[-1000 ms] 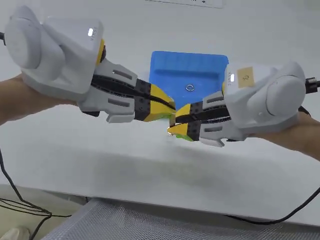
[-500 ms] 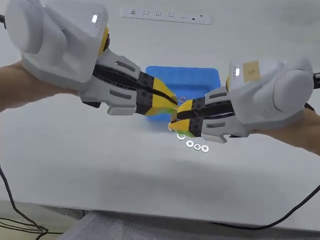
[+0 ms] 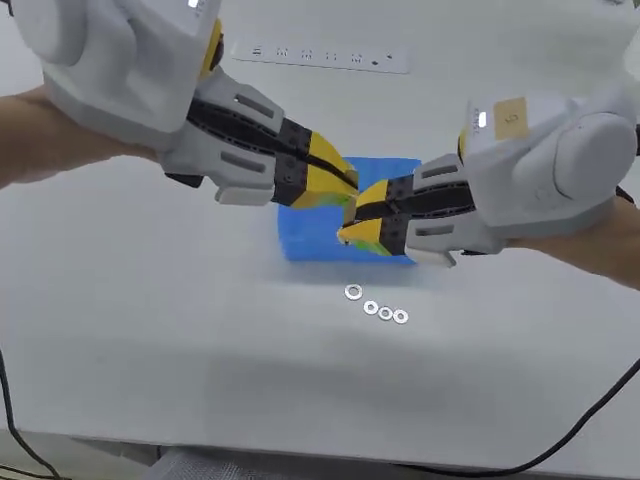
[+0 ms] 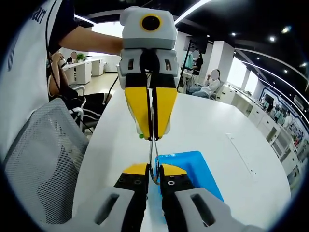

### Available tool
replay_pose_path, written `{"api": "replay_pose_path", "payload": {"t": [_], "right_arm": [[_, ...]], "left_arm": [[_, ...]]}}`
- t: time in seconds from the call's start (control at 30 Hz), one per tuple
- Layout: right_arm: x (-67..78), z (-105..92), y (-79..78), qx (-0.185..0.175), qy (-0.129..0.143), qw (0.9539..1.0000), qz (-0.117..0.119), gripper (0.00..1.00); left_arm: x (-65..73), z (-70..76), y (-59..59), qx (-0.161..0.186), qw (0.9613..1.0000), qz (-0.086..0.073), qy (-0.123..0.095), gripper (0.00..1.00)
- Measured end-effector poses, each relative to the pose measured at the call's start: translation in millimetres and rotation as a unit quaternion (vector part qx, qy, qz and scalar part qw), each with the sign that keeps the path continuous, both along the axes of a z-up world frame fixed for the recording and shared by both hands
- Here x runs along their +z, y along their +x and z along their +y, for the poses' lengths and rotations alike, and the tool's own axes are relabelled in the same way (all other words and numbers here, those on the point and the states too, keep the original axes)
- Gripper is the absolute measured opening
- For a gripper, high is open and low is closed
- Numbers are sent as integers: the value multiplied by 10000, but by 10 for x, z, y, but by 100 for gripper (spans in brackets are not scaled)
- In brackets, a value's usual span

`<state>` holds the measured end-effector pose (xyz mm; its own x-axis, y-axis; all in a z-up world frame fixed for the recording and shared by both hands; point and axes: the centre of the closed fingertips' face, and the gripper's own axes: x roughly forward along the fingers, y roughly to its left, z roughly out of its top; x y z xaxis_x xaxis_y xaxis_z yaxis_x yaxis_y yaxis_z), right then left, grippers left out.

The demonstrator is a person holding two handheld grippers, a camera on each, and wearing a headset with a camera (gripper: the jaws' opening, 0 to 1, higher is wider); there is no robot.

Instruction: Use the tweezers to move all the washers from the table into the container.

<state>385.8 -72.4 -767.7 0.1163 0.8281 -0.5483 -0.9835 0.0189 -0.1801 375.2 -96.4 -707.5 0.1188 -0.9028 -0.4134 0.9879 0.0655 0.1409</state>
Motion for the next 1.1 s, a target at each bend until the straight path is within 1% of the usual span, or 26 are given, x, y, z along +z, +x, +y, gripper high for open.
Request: {"api": "replay_pose_path", "payload": {"t": [0.13,0.33,0.4,0.53,0.7,0.8,0.9,0.93,1.1], "right_arm": [[29,4,106,-31,14,10000,-48,10],[6,11,267,-110,28,9999,-61,10],[-22,17,335,-147,20,9999,-54,10],[-81,25,418,-197,8,9998,-5,10],[-218,41,543,-274,-46,9996,21,10],[-328,42,580,-302,-106,9995,77,10],[-439,50,593,-310,-167,9993,153,10],[-464,50,599,-317,-181,9992,161,10],[-563,56,640,-390,-185,9986,297,10]], "left_arm": [[23,-6,90,-8,10000,-95,26,5],[-3,-5,253,15,9998,-186,50,5],[-18,-6,295,34,9998,-197,43,5],[-84,-3,385,77,9998,-192,68,5],[-194,8,487,141,9997,-167,82,5],[-311,13,529,163,9996,-157,158,5],[-400,13,538,170,9996,-106,193,5],[-440,27,566,179,9996,-80,205,5],[-530,46,615,273,9994,22,189,5]]}}
